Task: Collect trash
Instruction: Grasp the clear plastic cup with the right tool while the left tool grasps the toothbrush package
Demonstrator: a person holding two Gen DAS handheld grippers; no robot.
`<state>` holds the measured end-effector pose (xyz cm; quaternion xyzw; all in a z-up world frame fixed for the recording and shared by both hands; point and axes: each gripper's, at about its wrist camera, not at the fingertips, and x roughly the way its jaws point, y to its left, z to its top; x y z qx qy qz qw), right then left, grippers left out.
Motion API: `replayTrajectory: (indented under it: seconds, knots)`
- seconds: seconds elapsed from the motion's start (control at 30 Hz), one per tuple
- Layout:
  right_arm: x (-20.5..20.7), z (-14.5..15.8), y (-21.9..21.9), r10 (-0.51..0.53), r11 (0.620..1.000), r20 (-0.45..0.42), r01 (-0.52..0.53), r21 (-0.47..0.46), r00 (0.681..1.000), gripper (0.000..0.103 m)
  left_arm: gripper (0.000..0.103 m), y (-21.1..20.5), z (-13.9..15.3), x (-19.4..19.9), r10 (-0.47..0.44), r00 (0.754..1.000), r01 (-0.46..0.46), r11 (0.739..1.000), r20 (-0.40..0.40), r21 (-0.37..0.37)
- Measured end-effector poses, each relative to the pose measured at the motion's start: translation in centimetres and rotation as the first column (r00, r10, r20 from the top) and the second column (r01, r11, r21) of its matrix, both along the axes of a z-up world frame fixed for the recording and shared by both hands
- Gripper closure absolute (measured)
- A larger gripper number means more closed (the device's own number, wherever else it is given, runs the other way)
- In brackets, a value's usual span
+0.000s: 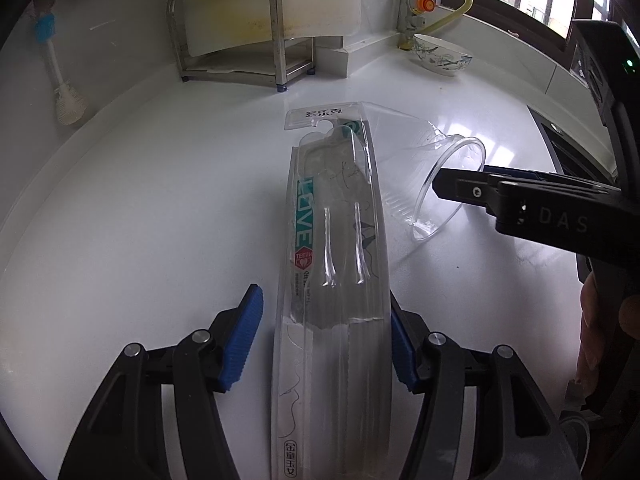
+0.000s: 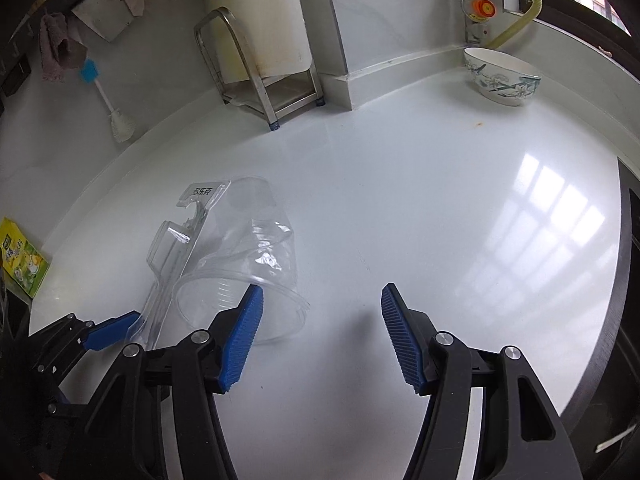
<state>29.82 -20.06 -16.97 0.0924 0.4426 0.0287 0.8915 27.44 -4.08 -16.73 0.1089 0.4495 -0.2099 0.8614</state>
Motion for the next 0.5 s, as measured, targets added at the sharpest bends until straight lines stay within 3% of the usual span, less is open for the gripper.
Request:
replayTrajectory:
  seconds: [0.1,0.23,0.27,0.5]
  knots:
    - [0.8,0.1,0.7,0.025,1.0,0.005,-0.025,-0.013,1.0,0.045,0.046,0.1,0.0,0.0,0.001,1.0,-0.001,1.0,0.004,-0.002]
    - [1.9,-0.3,1.6,0.056,0.998,-0.019,-0.056,-0.002,0.998,0.088,0.055,0.3,0.0,0.0,0.008,1.0,-0.008,1.0,0.008,-0.006]
    - [2.0,-0.4,1.8,0.058,0.998,-0.021,-0.058,0.011,0.998,0.093,0.055,0.4,0.1,0.1,0.009,1.0,-0.009,1.0,0.003,-0.012]
    - [0.6,0.0,1.1,-0.01,0.997,-0.003,0.01,0.075,1.0,0.097,0.057,1.7,0.2,0.3,0.032,0.999,-0.033,0.999,-0.027,-0.034]
